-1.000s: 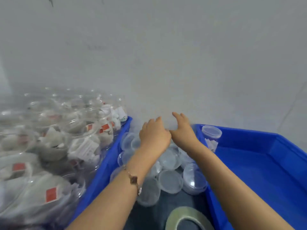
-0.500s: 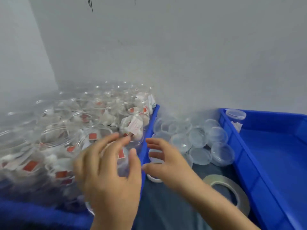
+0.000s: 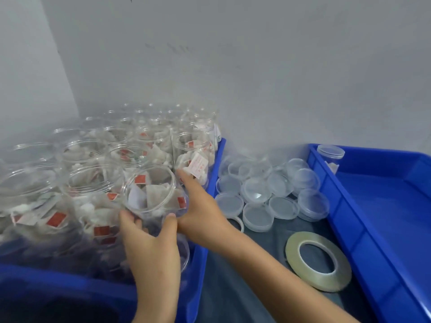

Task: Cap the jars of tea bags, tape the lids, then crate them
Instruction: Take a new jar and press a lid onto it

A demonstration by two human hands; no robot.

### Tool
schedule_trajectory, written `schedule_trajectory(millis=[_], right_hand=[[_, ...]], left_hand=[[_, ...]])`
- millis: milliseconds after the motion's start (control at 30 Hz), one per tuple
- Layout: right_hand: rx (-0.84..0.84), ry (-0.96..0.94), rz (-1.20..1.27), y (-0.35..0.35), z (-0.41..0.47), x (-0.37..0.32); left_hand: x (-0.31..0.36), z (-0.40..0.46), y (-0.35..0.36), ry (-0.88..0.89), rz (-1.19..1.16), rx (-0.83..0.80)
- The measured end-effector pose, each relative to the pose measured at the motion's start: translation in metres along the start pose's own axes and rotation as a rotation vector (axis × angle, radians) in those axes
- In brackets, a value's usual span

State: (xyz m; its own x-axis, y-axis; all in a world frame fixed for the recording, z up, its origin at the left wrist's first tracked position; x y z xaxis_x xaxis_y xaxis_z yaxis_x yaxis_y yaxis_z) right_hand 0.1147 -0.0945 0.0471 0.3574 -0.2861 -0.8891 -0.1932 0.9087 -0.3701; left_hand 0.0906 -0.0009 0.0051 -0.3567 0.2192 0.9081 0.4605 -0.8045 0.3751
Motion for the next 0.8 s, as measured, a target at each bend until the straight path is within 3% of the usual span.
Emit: schedule_trajectory(millis=[100,233,400,567,800], right_hand=[[0.056,-0.006,-0.046,-0.004,-0.004,-0.005],[0.151,-0.068,-0.009,-0.022,-0.02,-0.005],[0.299,-0.077,0.107,-0.054,-0.054,0.006],[0.454,0.115,0.099,-0.089,-0.093,0.049],[0.51,0.305,-0.067,-0.105,-0.116,0.112]], left_hand=[[0.012,-0.009,0.005,0.068,0.099,0.021],[0.018,-0.022,0.017,0.121,0.059,-0.025],[0.02,-0.049,0.05,0.151,0.157,-0.16],[-0.022,-0.088,0.073,0.056,0.339,-0.276],[-0.093,-0.098,0.094,-0.082,0.49,-0.45]])
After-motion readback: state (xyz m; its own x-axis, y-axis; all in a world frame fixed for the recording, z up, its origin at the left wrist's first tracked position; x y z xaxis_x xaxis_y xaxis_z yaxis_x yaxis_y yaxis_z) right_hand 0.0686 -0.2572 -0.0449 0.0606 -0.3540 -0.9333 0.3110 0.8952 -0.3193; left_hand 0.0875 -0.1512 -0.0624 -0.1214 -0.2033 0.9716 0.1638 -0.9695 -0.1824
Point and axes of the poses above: each hand's wrist, its own z-axis towards the middle knuckle, its own y-axis out of the palm, x = y × z, the point moved 5 cm from there along z, towards the middle knuckle, and after that the axes turned 1 degree about x, right-handed, at the moved point
